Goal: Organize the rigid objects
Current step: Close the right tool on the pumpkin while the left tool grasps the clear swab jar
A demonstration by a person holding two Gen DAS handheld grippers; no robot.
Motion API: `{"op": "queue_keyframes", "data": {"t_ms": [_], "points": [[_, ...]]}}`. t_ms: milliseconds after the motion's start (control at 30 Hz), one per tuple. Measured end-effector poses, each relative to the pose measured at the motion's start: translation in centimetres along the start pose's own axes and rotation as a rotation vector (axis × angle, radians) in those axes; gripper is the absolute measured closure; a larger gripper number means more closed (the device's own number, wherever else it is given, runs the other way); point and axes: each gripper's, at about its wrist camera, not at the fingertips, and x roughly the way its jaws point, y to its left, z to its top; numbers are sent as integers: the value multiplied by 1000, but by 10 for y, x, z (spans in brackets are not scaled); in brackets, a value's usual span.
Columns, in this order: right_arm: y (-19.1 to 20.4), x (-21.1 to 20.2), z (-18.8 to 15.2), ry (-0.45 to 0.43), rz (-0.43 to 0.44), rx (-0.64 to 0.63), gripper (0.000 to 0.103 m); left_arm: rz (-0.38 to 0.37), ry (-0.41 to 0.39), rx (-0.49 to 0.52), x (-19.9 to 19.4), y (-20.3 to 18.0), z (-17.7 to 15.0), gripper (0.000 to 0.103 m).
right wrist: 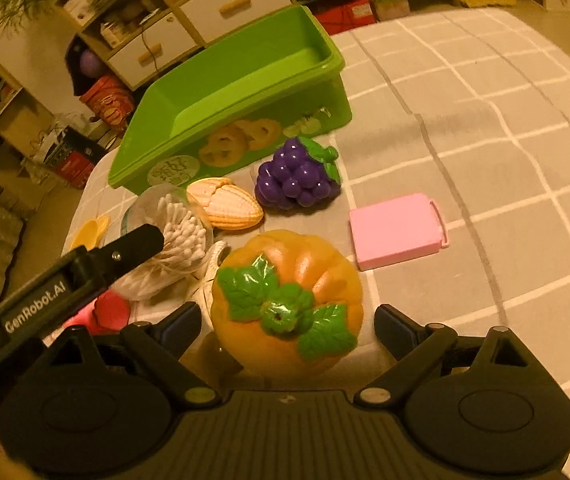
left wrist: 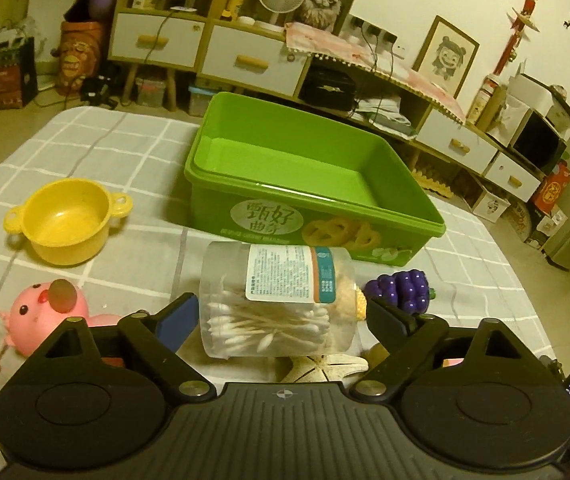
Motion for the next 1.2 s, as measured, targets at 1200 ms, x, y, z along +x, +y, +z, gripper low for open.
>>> {"op": "queue_keyframes", "data": {"t_ms": [1200], "points": [[17,-24,9,-85,3,-8,37,-58,-44,-64,-25,12,11,21]]}}
